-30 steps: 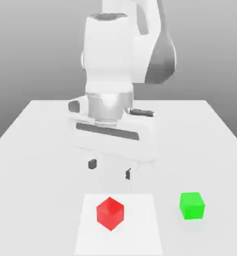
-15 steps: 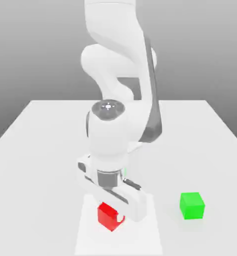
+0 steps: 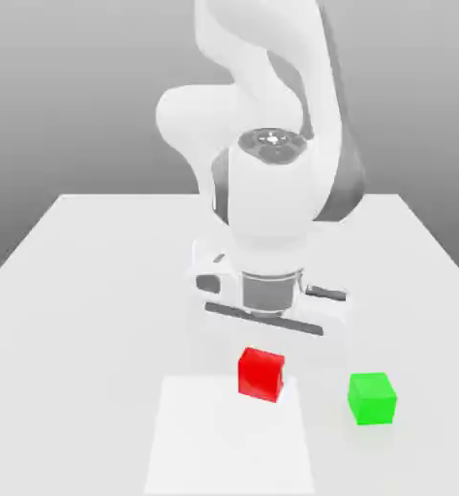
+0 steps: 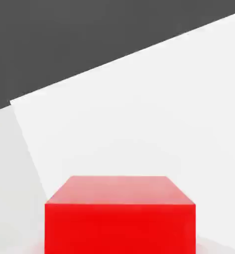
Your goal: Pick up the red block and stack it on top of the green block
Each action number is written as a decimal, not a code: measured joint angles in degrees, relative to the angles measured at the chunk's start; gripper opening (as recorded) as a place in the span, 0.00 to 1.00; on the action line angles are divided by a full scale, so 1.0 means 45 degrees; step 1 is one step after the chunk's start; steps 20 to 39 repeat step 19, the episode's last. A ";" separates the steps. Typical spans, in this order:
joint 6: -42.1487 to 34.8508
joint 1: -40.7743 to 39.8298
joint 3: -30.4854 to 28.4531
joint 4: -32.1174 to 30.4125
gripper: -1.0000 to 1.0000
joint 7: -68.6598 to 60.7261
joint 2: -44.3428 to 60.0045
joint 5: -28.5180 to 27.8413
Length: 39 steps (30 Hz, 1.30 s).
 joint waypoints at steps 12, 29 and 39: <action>-0.0232 0.3067 0.1017 0.0232 0.00 -0.5715 0.0013 -0.0117; 0.1365 0.3265 0.0463 0.0320 1.00 -0.5024 0.1745 -0.1228; 0.1365 0.3265 0.0463 0.0320 1.00 -0.5024 0.1745 -0.1228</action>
